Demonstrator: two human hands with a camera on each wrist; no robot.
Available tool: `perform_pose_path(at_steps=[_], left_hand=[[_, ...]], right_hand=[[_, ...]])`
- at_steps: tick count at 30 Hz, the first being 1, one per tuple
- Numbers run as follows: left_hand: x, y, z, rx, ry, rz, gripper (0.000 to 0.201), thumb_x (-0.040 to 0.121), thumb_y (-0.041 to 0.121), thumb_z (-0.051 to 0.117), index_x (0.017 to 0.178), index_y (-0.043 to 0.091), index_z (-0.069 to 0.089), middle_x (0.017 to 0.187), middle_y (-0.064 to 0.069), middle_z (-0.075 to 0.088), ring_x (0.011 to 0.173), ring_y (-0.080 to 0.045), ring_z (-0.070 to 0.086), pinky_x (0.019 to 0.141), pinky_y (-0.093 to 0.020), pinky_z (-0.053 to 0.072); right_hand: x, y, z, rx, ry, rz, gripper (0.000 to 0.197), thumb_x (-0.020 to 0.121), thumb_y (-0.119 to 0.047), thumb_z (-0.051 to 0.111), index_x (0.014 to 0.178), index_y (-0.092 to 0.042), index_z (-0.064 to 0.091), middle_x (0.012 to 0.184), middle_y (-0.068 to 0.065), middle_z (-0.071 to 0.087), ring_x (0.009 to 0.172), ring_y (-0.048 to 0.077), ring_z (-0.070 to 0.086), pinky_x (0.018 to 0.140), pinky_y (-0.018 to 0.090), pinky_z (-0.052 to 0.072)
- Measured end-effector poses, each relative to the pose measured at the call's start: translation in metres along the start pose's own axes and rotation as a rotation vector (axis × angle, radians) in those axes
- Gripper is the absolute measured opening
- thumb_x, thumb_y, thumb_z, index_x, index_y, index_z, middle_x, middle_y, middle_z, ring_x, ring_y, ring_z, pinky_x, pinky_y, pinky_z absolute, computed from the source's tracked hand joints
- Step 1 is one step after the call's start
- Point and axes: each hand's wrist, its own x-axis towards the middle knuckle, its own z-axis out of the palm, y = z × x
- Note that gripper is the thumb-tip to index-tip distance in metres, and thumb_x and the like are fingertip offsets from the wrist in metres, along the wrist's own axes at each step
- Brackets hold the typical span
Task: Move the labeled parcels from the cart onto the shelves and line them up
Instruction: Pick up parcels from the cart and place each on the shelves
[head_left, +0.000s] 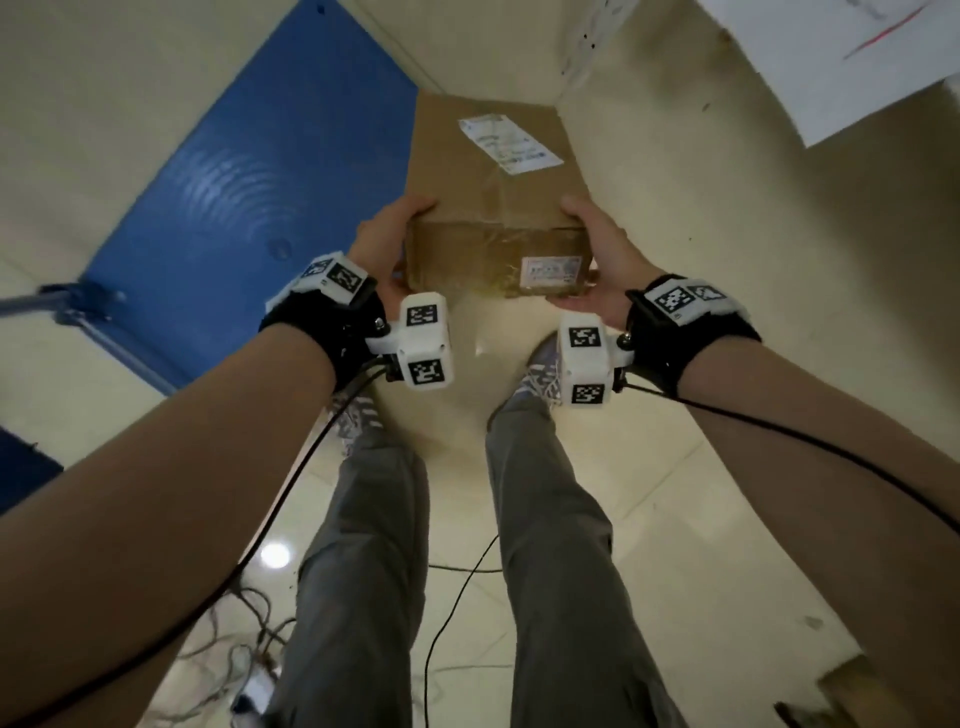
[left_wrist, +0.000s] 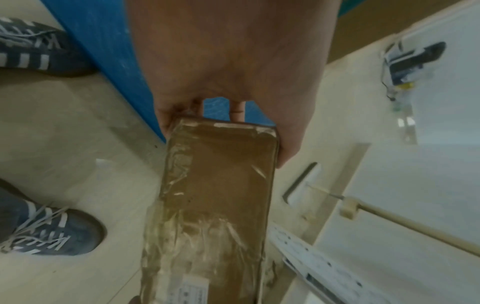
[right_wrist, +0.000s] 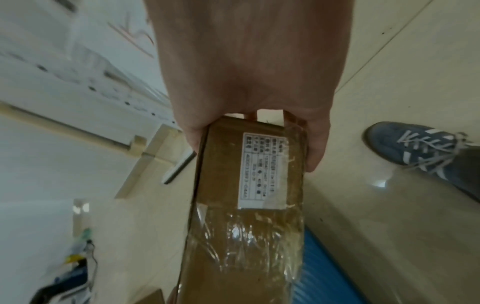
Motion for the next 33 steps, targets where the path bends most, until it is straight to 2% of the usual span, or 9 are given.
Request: perform_pose_path(at_steps=[4, 7, 11, 14, 17, 20, 24, 27, 33], left_hand=[[-0.069, 0.026, 0.012, 0.105, -0.066, 0.004, 0.044, 0.078, 0.042, 0.075, 0.112, 0.021, 0.058, 0.107, -0.01, 0.065, 0.089, -0.027, 0.066, 0.067, -0.037, 0.058], [-0.135, 0.044, 0.021, 0.191, -0.12, 0.006, 0.028, 0.085, 0.041, 0.069, 0.094, 0.019, 0.056, 0.092, -0.01, 0.061, 0.08, -0.026, 0.062, 0.078, -0.037, 0.056], [-0.214, 0.061, 0.023, 0.307, -0.216, 0.021, 0.035, 0.08, 0.046, 0.07, 0.1, 0.019, 0.061, 0.097, -0.013, 0.066, 0.093, -0.031, 0.064, 0.097, -0.045, 0.051], [-0.272, 0.076, 0.029, 0.378, -0.257, 0.098, 0.038, 0.084, 0.046, 0.066, 0.104, 0.013, 0.06, 0.106, -0.013, 0.061, 0.098, -0.029, 0.059, 0.101, -0.042, 0.044], [-0.337, 0.087, 0.032, 0.445, -0.312, 0.169, 0.026, 0.087, 0.041, 0.063, 0.091, 0.016, 0.06, 0.097, -0.011, 0.059, 0.087, -0.027, 0.059, 0.089, -0.04, 0.051], [-0.398, 0.094, 0.036, 0.449, -0.307, 0.211, 0.026, 0.078, 0.038, 0.071, 0.091, 0.019, 0.06, 0.082, -0.007, 0.059, 0.069, -0.024, 0.06, 0.057, -0.028, 0.053], [-0.465, 0.101, 0.05, 0.517, -0.376, 0.274, 0.033, 0.076, 0.039, 0.07, 0.101, 0.019, 0.059, 0.102, -0.005, 0.055, 0.086, -0.026, 0.058, 0.062, -0.033, 0.053], [-0.507, 0.098, 0.066, 0.574, -0.436, 0.342, 0.029, 0.08, 0.04, 0.066, 0.101, 0.022, 0.057, 0.103, -0.005, 0.054, 0.087, -0.028, 0.057, 0.058, -0.035, 0.054], [-0.571, 0.096, 0.104, 0.669, -0.567, 0.454, 0.039, 0.079, 0.046, 0.065, 0.108, 0.02, 0.061, 0.108, -0.006, 0.055, 0.096, -0.028, 0.058, 0.082, -0.043, 0.053]], right_hand=[[-0.076, 0.003, -0.02, 0.128, 0.001, -0.016, 0.064, 0.084, -0.054, 0.068, 0.134, -0.022, 0.046, 0.115, 0.01, 0.063, 0.104, 0.028, 0.064, 0.092, 0.049, 0.055], [-0.145, 0.0, -0.036, 0.176, 0.018, -0.044, 0.066, 0.082, -0.056, 0.066, 0.134, -0.021, 0.047, 0.113, 0.012, 0.064, 0.102, 0.028, 0.064, 0.085, 0.046, 0.057], [-0.237, -0.004, -0.059, 0.177, 0.033, -0.094, 0.043, 0.083, -0.059, 0.059, 0.105, -0.022, 0.065, 0.099, 0.01, 0.071, 0.094, 0.029, 0.067, 0.074, 0.038, 0.058], [-0.295, -0.005, -0.073, 0.205, 0.038, -0.114, 0.037, 0.081, -0.061, 0.059, 0.09, -0.025, 0.065, 0.088, 0.006, 0.07, 0.089, 0.027, 0.067, 0.09, 0.043, 0.055], [-0.36, -0.003, -0.086, 0.227, 0.07, -0.159, 0.04, 0.076, -0.064, 0.061, 0.087, -0.026, 0.063, 0.09, 0.007, 0.067, 0.09, 0.028, 0.066, 0.1, 0.046, 0.049], [-0.422, 0.0, -0.099, 0.304, 0.086, -0.209, 0.038, 0.08, -0.061, 0.063, 0.095, -0.026, 0.061, 0.094, 0.009, 0.068, 0.09, 0.028, 0.068, 0.082, 0.04, 0.06], [-0.49, 0.006, -0.121, 0.368, 0.097, -0.303, 0.04, 0.083, -0.059, 0.063, 0.1, -0.023, 0.061, 0.091, 0.009, 0.069, 0.083, 0.027, 0.068, 0.064, 0.034, 0.057], [-0.531, 0.012, -0.143, 0.398, 0.133, -0.388, 0.041, 0.084, -0.06, 0.061, 0.103, -0.024, 0.061, 0.097, 0.009, 0.068, 0.089, 0.026, 0.067, 0.066, 0.035, 0.058], [-0.6, 0.023, -0.192, 0.441, 0.199, -0.558, 0.038, 0.087, -0.06, 0.059, 0.106, -0.027, 0.06, 0.102, 0.006, 0.066, 0.096, 0.024, 0.065, 0.076, 0.038, 0.059]])
